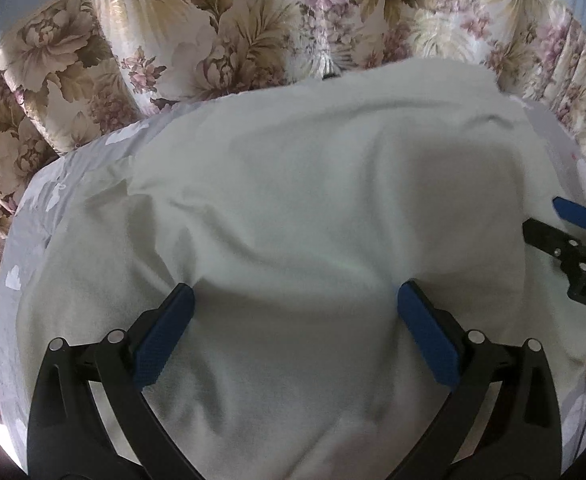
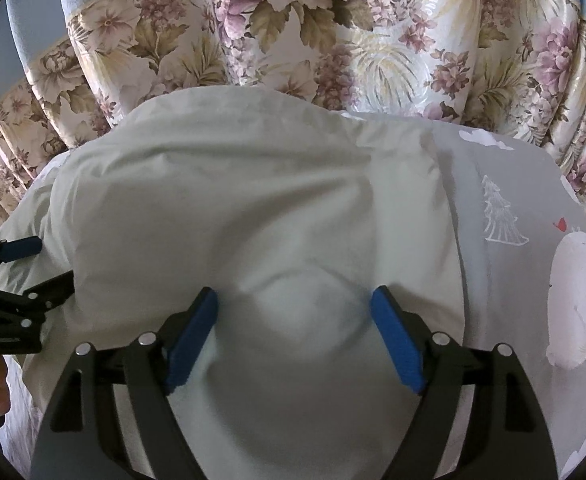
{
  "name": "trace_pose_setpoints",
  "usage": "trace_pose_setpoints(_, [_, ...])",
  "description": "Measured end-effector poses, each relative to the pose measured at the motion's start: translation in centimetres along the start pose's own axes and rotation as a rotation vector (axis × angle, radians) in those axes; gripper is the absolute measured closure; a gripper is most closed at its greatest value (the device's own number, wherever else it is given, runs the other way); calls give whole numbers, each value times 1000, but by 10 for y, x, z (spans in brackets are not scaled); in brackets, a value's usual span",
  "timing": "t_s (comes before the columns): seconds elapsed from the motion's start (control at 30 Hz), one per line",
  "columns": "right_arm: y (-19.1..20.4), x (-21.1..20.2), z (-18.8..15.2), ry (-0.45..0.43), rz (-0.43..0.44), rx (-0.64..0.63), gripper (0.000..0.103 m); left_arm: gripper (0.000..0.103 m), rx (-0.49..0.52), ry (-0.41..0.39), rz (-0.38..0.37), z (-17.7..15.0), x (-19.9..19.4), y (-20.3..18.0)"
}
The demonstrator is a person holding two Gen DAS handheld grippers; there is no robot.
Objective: Fold large clothes
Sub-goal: 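Open both tools and smooth the folded jacket flat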
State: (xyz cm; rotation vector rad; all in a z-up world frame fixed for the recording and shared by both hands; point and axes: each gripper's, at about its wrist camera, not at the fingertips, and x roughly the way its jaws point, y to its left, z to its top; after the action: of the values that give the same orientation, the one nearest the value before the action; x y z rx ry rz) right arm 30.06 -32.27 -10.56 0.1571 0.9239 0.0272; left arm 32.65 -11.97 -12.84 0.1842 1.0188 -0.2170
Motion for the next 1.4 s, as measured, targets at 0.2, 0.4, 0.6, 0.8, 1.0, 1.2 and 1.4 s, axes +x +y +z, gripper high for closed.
trace_pose_setpoints(0.2, [9, -36, -3, -77, 9, -15, 24, 3, -20, -74, 8, -13, -42, 22])
trace_pose_setpoints(0.4, [34, -63, -6, -122, 41, -72, 24, 3, -63, -143, 72, -39, -71, 59])
trace_pose_setpoints(0.6, [64, -61, -12, -111, 69, -131, 24, 3, -164, -70, 117, -60, -46, 109])
trace_pose_setpoints(0.8, [55, -27, -24, -26, 9, -153, 24, 3, -218, -37, 28, -76, -21, 135])
trace_pose_setpoints(1.0, [60, -14, -29, -21, -24, -191, 23, 3, -223, -30, 0, -76, -10, 135])
trace_pose_setpoints(1.2, [42, -44, -24, -45, 113, -78, 22, 3, -175, -86, 53, -77, -44, 121])
trace_pose_setpoints(1.4, [7, -82, -31, -125, 154, 11, 21, 3, -206, -119, 0, -72, -80, 108])
